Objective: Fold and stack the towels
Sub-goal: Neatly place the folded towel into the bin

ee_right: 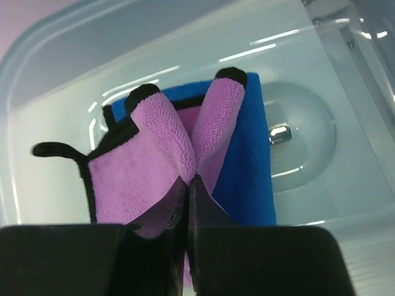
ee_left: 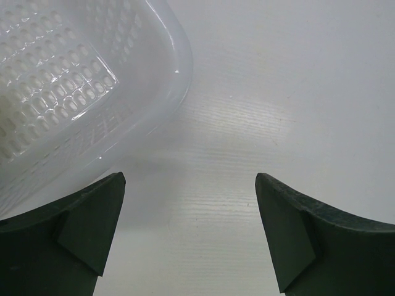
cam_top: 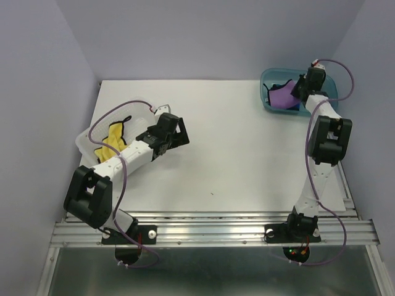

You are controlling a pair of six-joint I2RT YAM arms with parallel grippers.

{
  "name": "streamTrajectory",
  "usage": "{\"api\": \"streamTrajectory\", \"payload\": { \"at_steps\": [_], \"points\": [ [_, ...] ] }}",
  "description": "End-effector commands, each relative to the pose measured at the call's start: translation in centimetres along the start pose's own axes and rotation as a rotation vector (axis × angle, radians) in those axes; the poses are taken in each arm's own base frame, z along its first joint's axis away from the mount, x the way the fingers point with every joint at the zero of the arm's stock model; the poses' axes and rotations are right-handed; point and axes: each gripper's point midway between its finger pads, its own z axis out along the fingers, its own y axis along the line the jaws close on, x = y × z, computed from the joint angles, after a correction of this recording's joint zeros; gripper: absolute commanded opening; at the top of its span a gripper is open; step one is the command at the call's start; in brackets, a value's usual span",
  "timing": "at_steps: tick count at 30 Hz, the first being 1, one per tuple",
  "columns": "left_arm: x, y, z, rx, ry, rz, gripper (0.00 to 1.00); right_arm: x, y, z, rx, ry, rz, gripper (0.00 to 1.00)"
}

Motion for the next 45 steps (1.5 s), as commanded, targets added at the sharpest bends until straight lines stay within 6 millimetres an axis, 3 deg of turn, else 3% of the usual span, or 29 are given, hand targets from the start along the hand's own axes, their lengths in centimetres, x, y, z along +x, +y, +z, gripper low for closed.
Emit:
{"api": "streamTrajectory", "payload": {
  "at_steps": [1, 6, 9, 16, 23, 30, 38, 39, 40, 41, 45],
  "points": [
    [-2.1, -1.0, -0.3, 0.022, -0.039, 0.006, 0.99, -0.6, -1.4, -0.5, 0.047, -0.039, -0.001, 0.01],
    [-2.3, -1.2, -0.3, 0.026, -0.042, 0.008, 0.99, 0.3, -2.7, -0.6, 0.109, -0.033, 0.014, 0.10],
    [-2.3, -1.2, -0.2, 0.025, -0.038, 0.009, 0.99, 0.5, -3.5, -0.6, 0.152, -0.032, 0.031, 0.23],
    [-2.2, -1.2, -0.3, 0.028, -0.034, 0.009, 0.99, -1.6, -3.9, -1.8, 0.197, -0.086, 0.042, 0.42],
    [-2.0, -1.2, -0.2, 0.027, -0.033, 0.008, 0.99, -3.7, -4.4, -2.7, 0.242, -0.129, -0.006, 0.53],
    [-1.9, -1.2, 0.1, 0.024, -0.026, 0.018, 0.99, -4.6, -2.7, -1.2, 0.142, -0.146, -0.061, 0.54],
    [-1.6, -1.3, 0.9, 0.017, -0.012, 0.030, 0.99, -5.2, -3.5, 1.7, 0.184, -0.161, -0.073, 0.55],
    [-1.7, -1.4, 1.0, 0.018, -0.013, 0.032, 0.99, -5.9, -3.5, 1.8, 0.188, -0.174, -0.075, 0.54],
    [-1.6, -1.4, 1.2, 0.018, -0.007, 0.034, 0.99, -5.0, -4.0, 2.4, 0.206, -0.153, -0.079, 0.50],
    [-1.5, -1.4, 1.2, 0.017, -0.004, 0.034, 0.99, -4.9, -4.1, 2.5, 0.212, -0.148, -0.080, 0.42],
    [-1.5, -1.5, 1.4, 0.019, -0.001, 0.037, 0.99, -3.7, -4.2, 2.8, 0.208, -0.124, -0.081, 0.38]
  ]
}}
